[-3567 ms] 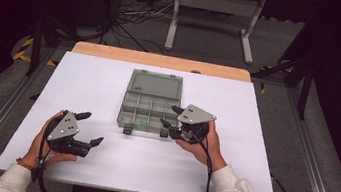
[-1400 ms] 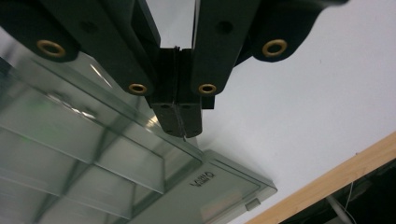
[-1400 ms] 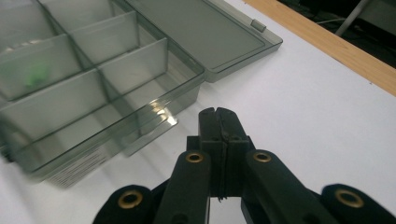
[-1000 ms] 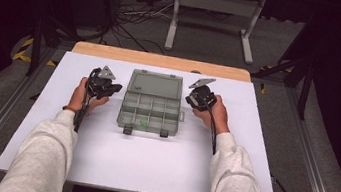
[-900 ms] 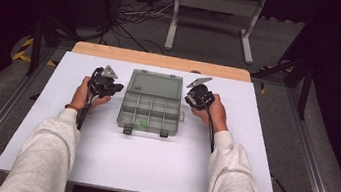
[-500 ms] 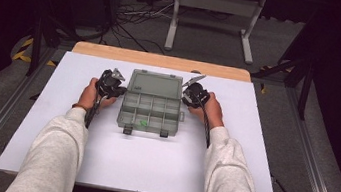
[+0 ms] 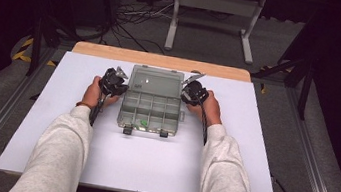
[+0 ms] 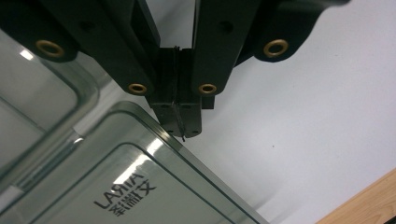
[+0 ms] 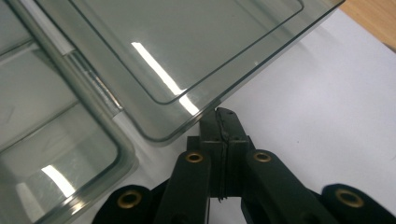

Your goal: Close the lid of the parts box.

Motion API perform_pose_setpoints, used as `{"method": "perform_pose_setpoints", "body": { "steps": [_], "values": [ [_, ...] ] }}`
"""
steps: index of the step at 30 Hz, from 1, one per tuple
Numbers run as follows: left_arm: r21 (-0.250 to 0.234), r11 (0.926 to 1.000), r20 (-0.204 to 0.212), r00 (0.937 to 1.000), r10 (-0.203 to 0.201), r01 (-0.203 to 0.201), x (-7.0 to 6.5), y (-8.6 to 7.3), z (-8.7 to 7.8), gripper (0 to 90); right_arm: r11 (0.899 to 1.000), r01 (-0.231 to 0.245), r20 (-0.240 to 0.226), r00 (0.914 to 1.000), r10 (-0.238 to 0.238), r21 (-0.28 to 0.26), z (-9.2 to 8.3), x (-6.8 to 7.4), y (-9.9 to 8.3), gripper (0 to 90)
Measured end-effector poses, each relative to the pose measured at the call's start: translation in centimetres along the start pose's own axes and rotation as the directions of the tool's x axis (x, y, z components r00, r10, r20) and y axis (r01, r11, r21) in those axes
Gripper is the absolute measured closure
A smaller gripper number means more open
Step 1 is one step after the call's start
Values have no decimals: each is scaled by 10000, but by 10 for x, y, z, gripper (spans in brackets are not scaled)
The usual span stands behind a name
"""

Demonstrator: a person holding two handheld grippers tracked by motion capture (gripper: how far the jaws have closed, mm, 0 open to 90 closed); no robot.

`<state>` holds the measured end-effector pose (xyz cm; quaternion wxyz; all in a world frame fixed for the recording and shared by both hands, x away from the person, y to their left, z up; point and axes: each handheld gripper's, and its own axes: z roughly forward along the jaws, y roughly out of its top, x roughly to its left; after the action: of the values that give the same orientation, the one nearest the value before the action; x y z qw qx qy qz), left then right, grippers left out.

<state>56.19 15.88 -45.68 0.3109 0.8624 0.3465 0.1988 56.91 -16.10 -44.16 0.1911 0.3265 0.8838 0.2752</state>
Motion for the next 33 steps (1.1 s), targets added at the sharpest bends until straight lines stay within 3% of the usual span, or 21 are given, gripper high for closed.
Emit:
{"method": "perform_pose_setpoints", "body": {
  "steps": [10, 22, 33],
  "values": [
    [-265, 9989, -133, 9991, -401, 397, 6, 4, 7, 897, 9963, -572, -54, 9984, 570, -646, 6, -3, -1, 900],
    [-493, 9963, -442, 9963, -732, 710, 6, 9, 10, 896, 9944, -557, 375, 9975, 592, -903, 12, -1, 3, 900],
    [-586, 9961, -714, 9950, -702, 661, 6, 11, 8, 896, 9927, -554, 582, 9964, 619, -1073, 12, 0, 5, 900]
  ]
}}
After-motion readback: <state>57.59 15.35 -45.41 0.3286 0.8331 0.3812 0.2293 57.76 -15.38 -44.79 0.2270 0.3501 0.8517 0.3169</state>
